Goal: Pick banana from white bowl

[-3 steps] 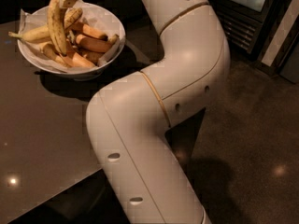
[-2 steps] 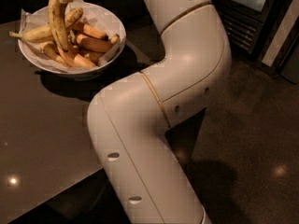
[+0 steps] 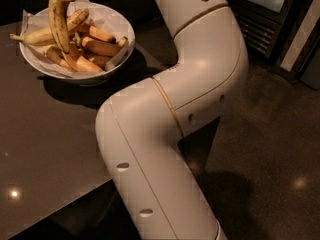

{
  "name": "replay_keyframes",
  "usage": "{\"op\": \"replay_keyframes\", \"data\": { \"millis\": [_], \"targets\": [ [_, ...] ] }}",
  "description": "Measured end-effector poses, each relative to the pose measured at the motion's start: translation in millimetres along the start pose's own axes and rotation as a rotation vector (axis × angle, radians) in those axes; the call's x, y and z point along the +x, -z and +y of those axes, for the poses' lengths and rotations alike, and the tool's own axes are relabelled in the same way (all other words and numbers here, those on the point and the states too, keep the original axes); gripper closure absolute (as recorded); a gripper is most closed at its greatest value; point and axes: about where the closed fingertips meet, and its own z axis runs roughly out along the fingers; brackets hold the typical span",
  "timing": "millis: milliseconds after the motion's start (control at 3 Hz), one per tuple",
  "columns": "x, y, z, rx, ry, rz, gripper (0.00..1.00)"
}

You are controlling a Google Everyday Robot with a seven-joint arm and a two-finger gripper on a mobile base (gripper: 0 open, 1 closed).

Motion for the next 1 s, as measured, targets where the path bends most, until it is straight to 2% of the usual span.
{"op": "replay_keyframes", "data": {
  "millis": [333,667,1000],
  "targets": [
    [-3.7,5.2,-2.6,0.035,-0.088,-0.063,1.00],
    [-3.8,4.0,-2.8,0.034,-0.089,-0.063,1.00],
    [-4.9,15.6,3.3,0.021,-0.149,-0.043,1.00]
  ]
}}
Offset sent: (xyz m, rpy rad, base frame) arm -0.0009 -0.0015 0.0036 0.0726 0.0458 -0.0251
